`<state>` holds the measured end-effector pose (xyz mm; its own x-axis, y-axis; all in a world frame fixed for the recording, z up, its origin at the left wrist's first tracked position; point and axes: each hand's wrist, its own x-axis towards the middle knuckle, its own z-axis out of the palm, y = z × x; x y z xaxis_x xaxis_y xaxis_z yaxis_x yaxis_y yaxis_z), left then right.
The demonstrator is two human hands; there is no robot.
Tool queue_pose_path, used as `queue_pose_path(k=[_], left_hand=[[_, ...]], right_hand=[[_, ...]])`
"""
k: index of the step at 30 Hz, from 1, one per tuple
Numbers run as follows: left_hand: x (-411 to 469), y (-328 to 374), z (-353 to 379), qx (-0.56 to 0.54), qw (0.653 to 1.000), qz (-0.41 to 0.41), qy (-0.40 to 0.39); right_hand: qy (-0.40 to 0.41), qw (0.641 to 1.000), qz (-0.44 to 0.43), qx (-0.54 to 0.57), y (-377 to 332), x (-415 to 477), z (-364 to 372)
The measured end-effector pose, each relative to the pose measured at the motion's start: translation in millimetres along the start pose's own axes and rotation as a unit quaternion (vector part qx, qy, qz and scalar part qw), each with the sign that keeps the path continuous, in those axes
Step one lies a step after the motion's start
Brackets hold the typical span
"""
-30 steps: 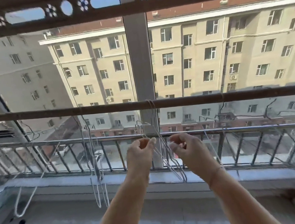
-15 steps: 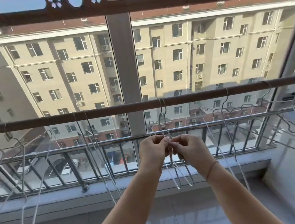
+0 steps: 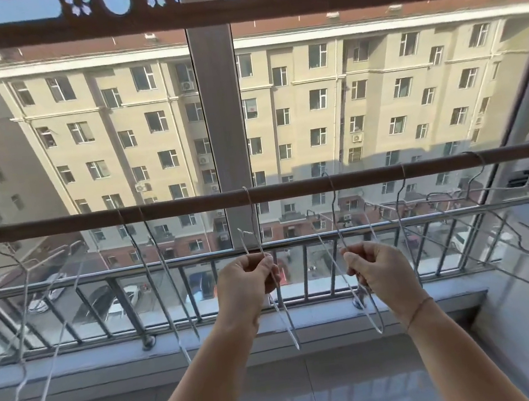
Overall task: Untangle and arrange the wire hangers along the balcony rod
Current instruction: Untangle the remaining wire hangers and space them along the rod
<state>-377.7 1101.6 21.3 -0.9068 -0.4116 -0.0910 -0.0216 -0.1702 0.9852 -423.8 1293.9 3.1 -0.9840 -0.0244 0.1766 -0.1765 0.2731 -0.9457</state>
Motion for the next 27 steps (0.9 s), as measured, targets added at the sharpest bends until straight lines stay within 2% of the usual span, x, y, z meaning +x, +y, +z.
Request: queue_pose_path(k=[7, 15, 27], left_hand=[[5, -4, 3, 0.016, 1.0, 0.01, 0.004], [2, -2, 18, 0.027, 1.0, 0.014, -0.003], [-4, -5, 34, 0.03, 0.999, 0.015, -0.02]], right_hand=[[0.006, 1.0, -0.004, -0.014, 4, 3, -7], [-0.002, 1.0, 0.006, 0.018, 4, 4, -15], [-0.014, 1.0, -0.003, -0.021, 7, 6, -22]])
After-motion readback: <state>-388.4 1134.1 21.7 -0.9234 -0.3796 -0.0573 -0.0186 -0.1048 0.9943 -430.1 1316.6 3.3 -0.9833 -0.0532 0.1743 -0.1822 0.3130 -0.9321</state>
